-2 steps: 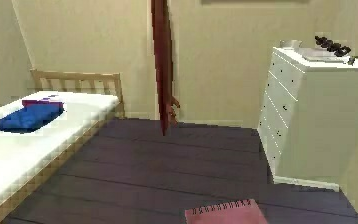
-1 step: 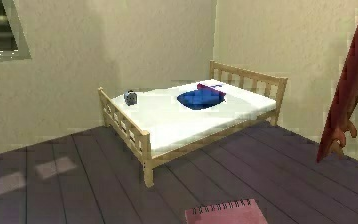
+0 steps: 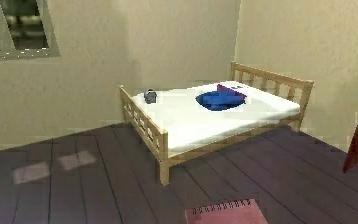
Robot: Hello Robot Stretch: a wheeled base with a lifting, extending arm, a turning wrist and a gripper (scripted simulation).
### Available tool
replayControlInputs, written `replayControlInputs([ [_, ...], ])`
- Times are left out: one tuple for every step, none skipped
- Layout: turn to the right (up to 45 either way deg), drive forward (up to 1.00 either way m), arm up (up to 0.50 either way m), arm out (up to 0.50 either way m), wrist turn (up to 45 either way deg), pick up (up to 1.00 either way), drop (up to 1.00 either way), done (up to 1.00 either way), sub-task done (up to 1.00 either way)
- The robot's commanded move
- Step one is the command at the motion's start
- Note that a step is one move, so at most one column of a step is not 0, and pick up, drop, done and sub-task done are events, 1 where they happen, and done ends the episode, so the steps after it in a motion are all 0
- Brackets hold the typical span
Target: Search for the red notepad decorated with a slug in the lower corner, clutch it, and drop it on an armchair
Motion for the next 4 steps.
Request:
replayControlInputs([
  [-3.0, 0.00, 0.00, 0.00, 0.0, 0.00, 0.00, 0.00, 0.00],
  [45.0, 0.00, 0.00, 0.00, 0.0, 0.00, 0.00, 0.00, 0.00],
  [45.0, 0.00, 0.00, 0.00, 0.0, 0.00, 0.00, 0.00, 0.00],
  [33.0, 0.00, 0.00, 0.00, 0.0, 0.00, 0.00, 0.00, 0.00],
])
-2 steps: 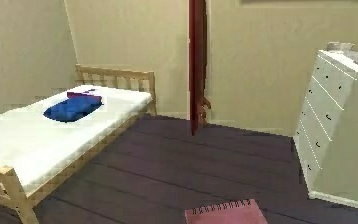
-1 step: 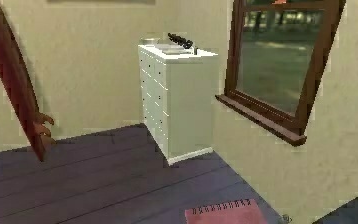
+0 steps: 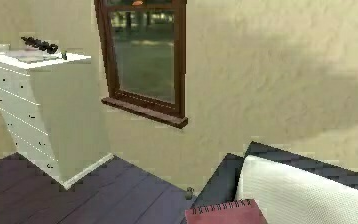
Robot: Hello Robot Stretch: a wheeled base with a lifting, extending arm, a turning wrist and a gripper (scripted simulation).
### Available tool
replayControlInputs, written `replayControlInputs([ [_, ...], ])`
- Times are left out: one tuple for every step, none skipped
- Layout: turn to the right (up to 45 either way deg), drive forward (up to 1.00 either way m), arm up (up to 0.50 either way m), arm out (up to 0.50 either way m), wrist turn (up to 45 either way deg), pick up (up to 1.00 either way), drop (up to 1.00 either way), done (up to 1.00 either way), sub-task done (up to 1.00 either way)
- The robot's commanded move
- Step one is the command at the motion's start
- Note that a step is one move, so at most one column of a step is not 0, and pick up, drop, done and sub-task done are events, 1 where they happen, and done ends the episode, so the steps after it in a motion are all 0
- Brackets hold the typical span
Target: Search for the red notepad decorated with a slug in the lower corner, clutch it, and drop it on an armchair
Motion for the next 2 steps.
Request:
replayControlInputs([
  [-45.0, 0.00, 0.00, 0.00, 0.0, 0.00, 0.00, 0.00, 0.00],
  [-45.0, 0.00, 0.00, 0.00, 0.0, 0.00, 0.00, 0.00, 0.00],
])
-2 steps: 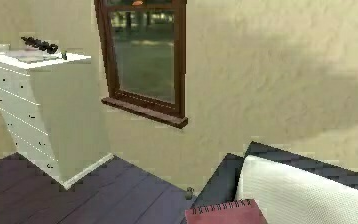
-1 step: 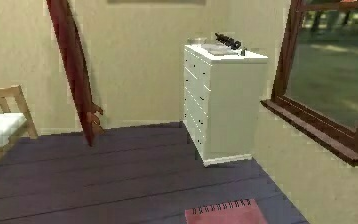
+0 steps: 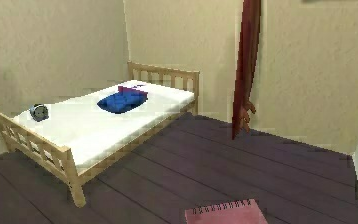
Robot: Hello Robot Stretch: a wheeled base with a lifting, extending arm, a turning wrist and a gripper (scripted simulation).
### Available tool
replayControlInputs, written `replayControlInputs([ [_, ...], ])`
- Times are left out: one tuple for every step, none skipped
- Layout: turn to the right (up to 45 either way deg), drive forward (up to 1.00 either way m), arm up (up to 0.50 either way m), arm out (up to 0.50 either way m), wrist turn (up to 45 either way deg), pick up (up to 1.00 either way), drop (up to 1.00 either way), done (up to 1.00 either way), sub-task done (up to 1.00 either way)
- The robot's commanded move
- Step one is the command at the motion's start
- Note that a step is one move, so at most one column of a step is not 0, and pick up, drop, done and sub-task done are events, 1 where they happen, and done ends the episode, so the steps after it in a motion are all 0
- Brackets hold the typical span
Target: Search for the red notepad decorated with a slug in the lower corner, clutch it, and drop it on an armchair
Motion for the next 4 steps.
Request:
replayControlInputs([
  [-9.0, 0.00, 0.00, 0.00, 0.0, 0.00, 0.00, 0.00, 0.00],
  [45.0, 0.00, 0.00, 0.00, 0.0, 0.00, 0.00, 0.00, 0.00],
  [36.0, 0.00, 0.00, 0.00, 0.0, 0.00, 0.00, 0.00, 0.00],
  [0.0, 0.00, 0.00, 0.38, 0.0, 0.00, 0.00, 0.00, 0.00],
])
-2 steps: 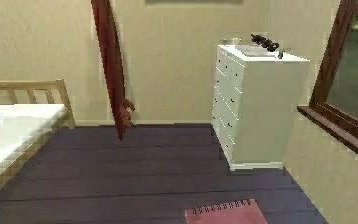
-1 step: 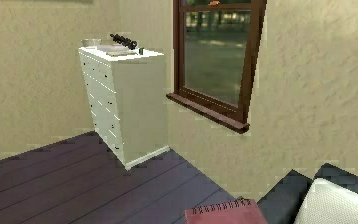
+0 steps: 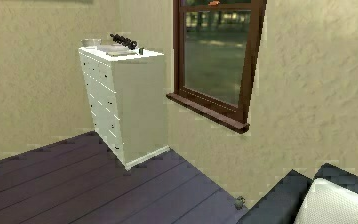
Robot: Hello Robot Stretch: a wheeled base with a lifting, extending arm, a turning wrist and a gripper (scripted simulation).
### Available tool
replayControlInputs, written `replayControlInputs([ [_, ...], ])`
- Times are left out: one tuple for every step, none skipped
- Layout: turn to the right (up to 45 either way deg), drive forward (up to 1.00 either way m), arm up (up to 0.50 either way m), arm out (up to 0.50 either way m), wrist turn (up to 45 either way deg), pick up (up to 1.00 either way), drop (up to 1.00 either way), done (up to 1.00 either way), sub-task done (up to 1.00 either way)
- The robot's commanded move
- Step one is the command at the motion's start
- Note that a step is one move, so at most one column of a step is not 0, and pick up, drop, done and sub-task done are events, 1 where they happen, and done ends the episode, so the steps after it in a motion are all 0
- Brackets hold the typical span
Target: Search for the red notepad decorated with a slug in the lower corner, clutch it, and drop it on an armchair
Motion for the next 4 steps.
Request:
replayControlInputs([
  [0.0, 0.00, 0.00, 0.00, 39.0, 0.00, 0.00, 0.00, 0.00],
  [0.0, 0.00, -0.46, 0.00, 0.0, 0.00, 0.00, 0.00, 0.00],
  [0.0, 0.00, -0.32, 0.00, 0.0, 0.00, 0.00, 0.00, 0.00],
  [0.0, 0.00, 0.00, 0.00, 0.0, 0.00, 1.00, 0.00, 0.00],
])
